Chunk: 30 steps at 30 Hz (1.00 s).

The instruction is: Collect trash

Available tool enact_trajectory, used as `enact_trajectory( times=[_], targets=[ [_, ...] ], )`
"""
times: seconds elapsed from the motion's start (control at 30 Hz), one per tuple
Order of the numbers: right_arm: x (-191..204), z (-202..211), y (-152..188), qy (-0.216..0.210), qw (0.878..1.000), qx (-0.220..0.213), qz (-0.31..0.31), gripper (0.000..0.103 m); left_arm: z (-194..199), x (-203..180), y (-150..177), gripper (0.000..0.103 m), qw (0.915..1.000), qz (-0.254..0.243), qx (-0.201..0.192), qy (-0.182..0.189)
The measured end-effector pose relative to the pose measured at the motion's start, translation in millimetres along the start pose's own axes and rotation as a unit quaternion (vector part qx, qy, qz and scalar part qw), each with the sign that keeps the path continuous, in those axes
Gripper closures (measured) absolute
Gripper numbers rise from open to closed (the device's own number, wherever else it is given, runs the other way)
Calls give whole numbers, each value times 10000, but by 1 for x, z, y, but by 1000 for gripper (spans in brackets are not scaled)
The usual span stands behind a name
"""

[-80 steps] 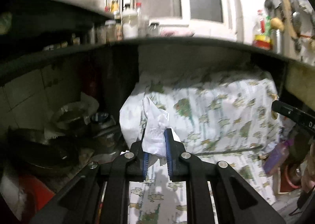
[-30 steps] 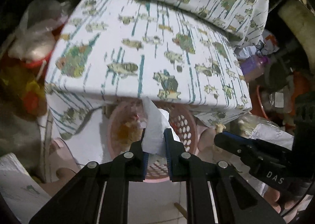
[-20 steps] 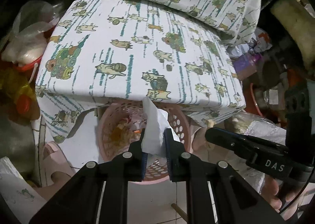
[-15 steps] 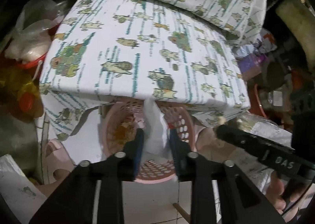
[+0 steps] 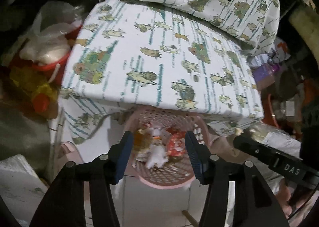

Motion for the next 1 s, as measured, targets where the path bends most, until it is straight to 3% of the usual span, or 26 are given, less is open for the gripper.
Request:
enact_trajectory(
  times=[0.07,0.13,0.23,0.43,0.67,0.73,0.83,0.93,1.0],
  targets=[
    [1,0,0,-19,10000,-28,-9,75,5,0,-2,47,9997,-95,-117,-197],
    [2,1,0,7,10000,-72,32,54,9,0,-3,44,9988,-204,-246,-378],
    [4,6,-2,170,9995,-216,161,52,18,1,-6,32,9953,-355,-525,-729],
    [19,28,-9,474,9944,-743,581,52,42,5,-13,32,9895,-375,-1089,-870],
    [49,57,-9,663,9789,-1420,1308,44,86,-4,-18,25,9719,-668,-1962,-1118],
    [54,65,-10,573,9779,-1516,1322,40,95,-5,-19,24,9715,-652,-1998,-1099],
    [66,82,-11,662,9707,-1762,1493,34,115,-11,-20,24,9749,-594,-1994,-790],
    [83,112,-14,656,9591,-2161,1705,24,150,-20,-22,14,9644,-743,-2345,-966],
    [95,139,-18,677,9508,-2471,1742,19,173,-26,-26,14,9577,-851,-2544,-1045]
  ],
)
Point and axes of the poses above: each gripper's, at about its wrist camera, not at the fingertips, and z roughly against the way its jaws point, x to its left, y to its underside, the point moved 2 cm from there along -z, roughly the way its jaws point, and after that the axes turned 8 degrees about -x, right-handed, at the moved point
